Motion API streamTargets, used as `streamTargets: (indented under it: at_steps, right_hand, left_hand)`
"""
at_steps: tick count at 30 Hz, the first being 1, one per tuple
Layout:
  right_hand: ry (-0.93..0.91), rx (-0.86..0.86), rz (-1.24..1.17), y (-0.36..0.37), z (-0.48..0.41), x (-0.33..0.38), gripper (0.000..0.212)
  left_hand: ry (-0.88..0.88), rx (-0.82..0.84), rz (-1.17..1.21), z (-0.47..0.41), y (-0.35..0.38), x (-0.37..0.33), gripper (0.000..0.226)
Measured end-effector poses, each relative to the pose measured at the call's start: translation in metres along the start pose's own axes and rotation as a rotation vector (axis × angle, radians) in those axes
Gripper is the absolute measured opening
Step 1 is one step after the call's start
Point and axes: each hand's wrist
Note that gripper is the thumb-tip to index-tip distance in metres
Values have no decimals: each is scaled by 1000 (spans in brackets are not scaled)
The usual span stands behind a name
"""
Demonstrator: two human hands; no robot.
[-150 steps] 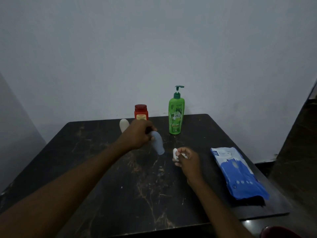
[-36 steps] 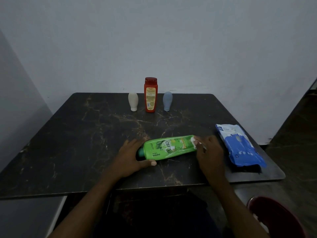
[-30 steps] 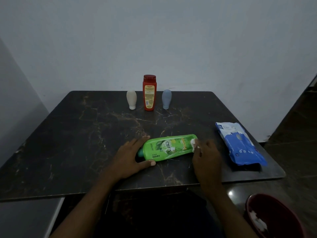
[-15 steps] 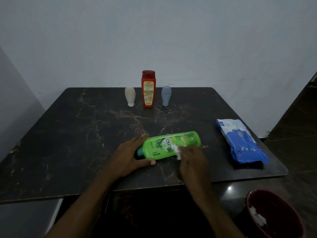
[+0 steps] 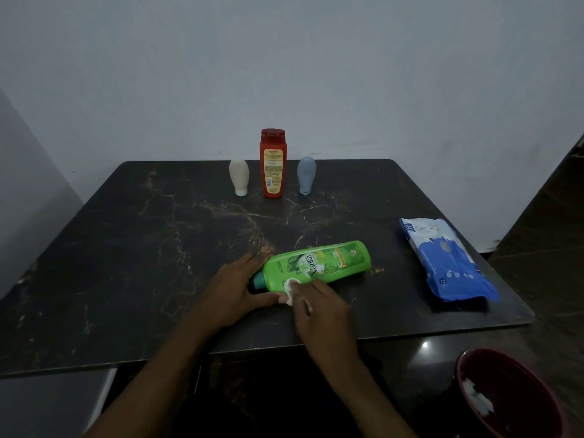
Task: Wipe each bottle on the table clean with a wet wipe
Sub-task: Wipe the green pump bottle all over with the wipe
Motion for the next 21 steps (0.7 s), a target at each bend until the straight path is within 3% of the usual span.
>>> streamTargets:
  at_steps: [4,8,17,21]
  right_hand:
    - [203,-64,11,-29,-17,-44,21]
    - [312,-179,67,-60,-31,-83,10]
    - [91,-11,-77,-31,-12,-21,10]
    - [206,-45,-65,-39,-22,-43,13]
  left_hand:
    - [-13,19,9,0,-3,-3,95]
    - [-30,26,8,0,-3,-3,98]
    - [-32,25,-17,1,-1,-4,96]
    - [-30,11,-6,2,-1,-5,94]
Point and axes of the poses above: each hand's wrist, its own z-axis away from the middle knuckle, its own y-axis out of the palm, x = y × z
